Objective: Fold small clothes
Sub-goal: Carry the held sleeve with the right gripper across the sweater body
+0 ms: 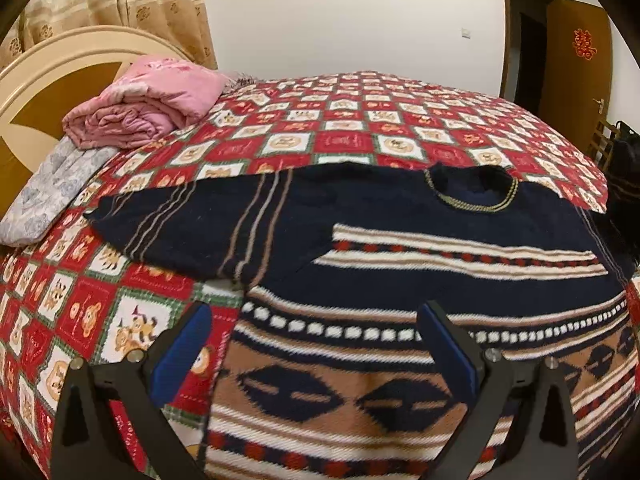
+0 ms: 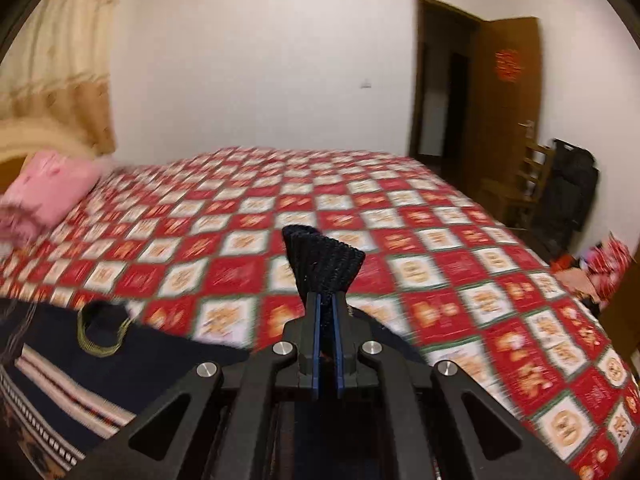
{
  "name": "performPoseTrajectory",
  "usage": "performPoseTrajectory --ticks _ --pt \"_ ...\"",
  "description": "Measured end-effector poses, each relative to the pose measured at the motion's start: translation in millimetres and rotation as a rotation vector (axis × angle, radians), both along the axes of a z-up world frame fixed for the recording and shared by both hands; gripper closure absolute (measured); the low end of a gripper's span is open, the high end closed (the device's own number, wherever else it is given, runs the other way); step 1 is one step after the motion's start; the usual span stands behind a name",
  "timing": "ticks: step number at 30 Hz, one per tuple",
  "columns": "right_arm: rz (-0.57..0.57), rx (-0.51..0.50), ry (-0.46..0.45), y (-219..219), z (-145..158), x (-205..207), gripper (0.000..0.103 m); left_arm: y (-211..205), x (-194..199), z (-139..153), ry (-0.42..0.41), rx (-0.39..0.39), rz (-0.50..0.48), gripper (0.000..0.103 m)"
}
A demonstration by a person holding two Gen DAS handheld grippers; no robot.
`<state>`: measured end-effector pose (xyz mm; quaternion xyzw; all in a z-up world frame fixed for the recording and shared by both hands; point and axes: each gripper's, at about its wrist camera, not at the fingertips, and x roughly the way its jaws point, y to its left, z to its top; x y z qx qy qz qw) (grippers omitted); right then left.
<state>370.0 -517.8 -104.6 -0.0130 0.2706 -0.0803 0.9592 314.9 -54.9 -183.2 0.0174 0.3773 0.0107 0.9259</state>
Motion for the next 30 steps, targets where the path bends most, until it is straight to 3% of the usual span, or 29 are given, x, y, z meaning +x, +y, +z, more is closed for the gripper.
performPoseTrajectory --ticks 6,10,12,14,15,17,26,30 --pt "0.124 -0.026 0.08 67 -44 -7 0.098 10 -4 -3 0.016 -0.037 -0.023 0.0" --pt "0.257 0.011 0.209 95 -82 -6 0.096 7 -1 -2 0.045 -0.09 -0.054 0.0" --pt "0.316 0.047 0.229 95 -87 -12 0.086 0 1 2 0.051 -0.106 -0.068 0.0" --pt "0.343 0.126 0.177 80 -78 -30 0.058 -10 2 5 0.054 -0.124 -0.097 0.0" --pt "0.347 0.176 0.133 69 -71 -41 0.053 -17 3 8 0.058 -0.13 -0.11 0.0" --pt "0.328 0.229 0.083 48 -63 -57 0.045 -35 8 11 0.066 -0.146 -0.148 0.0" --pt "0.026 0.361 0.101 -62 -59 -99 0.045 -148 41 9 0.174 -0.207 -0.318 0.005" --pt "-0.082 0.469 0.038 -101 -63 -111 0.044 -203 53 5 0.224 -0.213 -0.369 0.009"
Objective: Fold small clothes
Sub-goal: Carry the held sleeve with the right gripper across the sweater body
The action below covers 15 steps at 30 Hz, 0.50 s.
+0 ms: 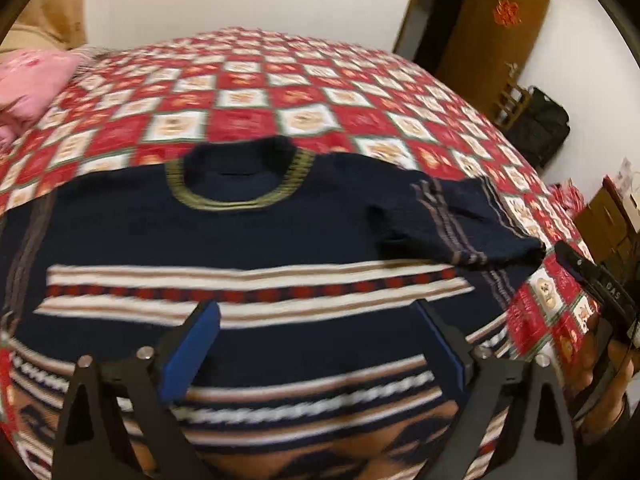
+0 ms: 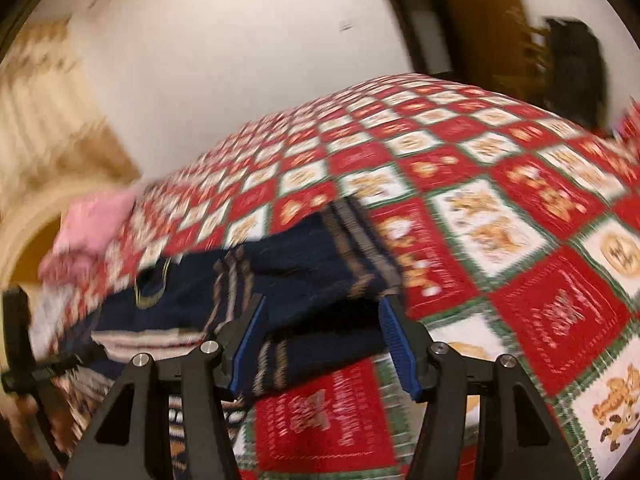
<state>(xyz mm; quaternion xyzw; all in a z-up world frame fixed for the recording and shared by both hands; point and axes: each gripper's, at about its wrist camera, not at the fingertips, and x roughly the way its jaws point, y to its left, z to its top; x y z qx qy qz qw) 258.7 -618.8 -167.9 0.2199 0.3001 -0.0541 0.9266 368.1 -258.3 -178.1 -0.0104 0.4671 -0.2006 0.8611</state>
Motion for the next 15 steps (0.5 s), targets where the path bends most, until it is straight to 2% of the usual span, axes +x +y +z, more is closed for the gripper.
performPoseTrajectory --ticks 3,7,10,15 --pt "-0.008 0.04 -0.019 -6 0 -4 0.044 -29 12 -3 0.03 -0.006 0.0 0.011" --pt "0.014 -0.024 -0.054 4 5 -7 0.044 -44 30 -7 0.06 -0.038 0.067 0.012" --pt "0.019 -0.046 -0.081 11 6 -10 0.044 -53 39 -17 0.107 -0.071 0.108 0.012" --pt "0.04 -0.051 -0.076 17 1 -6 0.044 -64 43 -32 0.167 -0.091 0.143 0.012"
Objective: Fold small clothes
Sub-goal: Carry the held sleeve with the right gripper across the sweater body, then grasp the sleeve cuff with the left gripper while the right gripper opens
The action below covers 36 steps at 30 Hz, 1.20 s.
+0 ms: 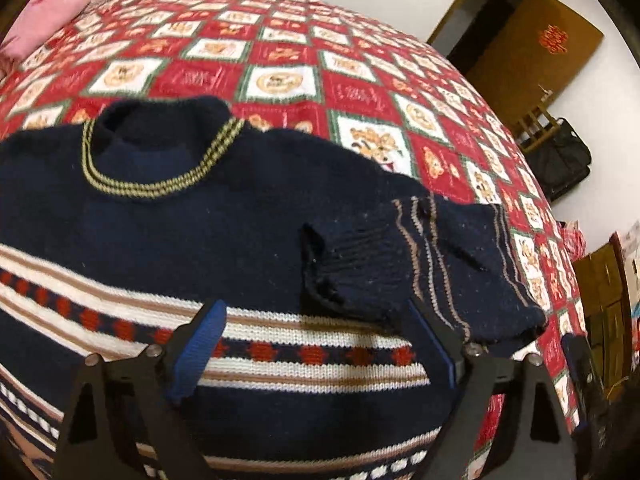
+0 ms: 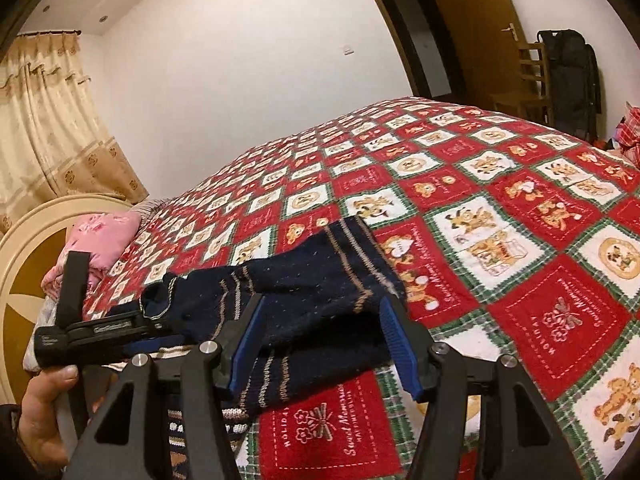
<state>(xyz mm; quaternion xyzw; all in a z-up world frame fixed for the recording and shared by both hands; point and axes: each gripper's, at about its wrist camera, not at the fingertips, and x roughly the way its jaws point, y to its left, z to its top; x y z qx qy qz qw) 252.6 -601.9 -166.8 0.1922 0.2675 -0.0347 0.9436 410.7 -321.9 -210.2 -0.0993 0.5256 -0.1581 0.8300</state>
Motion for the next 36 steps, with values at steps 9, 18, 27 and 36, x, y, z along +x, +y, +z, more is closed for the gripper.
performPoseTrajectory --ticks 9,18,27,36 --pt "-0.002 0.013 0.008 0 -4 3 0.044 -8 13 -5 -0.018 0.028 -0.019 0.077" --pt "0.019 -0.028 0.002 11 -6 4 0.043 21 14 17 -0.054 -0.029 -0.041 0.099" --pt "0.014 -0.037 -0.004 11 -4 3 0.043 23 -6 4 -0.018 -0.095 0.05 0.019" --pt "0.019 -0.025 -0.006 12 -5 5 0.043 -15 1 -9 0.011 -0.093 0.013 0.065"
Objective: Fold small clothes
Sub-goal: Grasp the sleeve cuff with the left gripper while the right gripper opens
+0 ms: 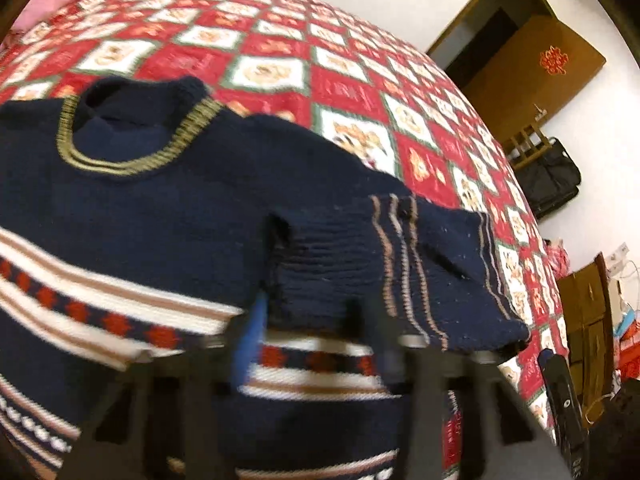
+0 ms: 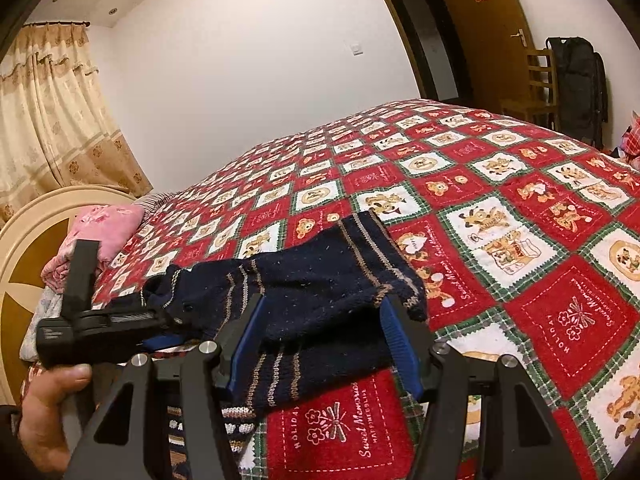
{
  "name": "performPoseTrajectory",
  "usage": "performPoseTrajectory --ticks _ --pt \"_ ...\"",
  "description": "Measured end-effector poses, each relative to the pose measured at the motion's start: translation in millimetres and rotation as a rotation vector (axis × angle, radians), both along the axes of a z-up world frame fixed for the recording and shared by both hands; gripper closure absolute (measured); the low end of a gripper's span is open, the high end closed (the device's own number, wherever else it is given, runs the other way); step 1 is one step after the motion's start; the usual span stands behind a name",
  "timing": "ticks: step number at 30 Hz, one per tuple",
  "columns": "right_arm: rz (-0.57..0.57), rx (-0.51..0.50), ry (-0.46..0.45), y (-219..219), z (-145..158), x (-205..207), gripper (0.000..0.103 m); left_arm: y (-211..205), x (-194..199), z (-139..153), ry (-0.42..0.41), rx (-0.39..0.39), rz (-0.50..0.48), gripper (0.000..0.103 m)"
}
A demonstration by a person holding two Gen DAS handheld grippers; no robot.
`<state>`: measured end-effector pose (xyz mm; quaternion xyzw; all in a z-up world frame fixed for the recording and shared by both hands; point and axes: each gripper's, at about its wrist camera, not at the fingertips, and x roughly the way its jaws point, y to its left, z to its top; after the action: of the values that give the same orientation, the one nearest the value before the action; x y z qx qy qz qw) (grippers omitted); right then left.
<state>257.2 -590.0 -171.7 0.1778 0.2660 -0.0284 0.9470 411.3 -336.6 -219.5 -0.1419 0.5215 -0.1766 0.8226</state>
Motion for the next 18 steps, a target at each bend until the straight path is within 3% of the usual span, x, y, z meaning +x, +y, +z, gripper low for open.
performPoseTrajectory --ticks 1,2,3,7,18 --pt "0.0 -0.001 0.002 0 0 0 0.043 -3 0 1 -0.011 0.003 -0.005 0.068" --pt "0.0 -0.002 0.004 0 0 1 0.043 -6 2 1 -0.011 -0.012 -0.022 0.088" --pt "0.001 -0.002 0.004 1 -1 1 0.043 -6 2 1 -0.007 -0.038 -0.041 0.095" --pt "-0.004 -0.003 -0.006 0 1 -1 0.043 6 -2 18 -0.076 -0.04 -0.056 0.095" --pt "0.012 -0.01 -0.017 5 0 -2 0.036 83 -8 50 -0.147 -0.023 -0.045 0.095"
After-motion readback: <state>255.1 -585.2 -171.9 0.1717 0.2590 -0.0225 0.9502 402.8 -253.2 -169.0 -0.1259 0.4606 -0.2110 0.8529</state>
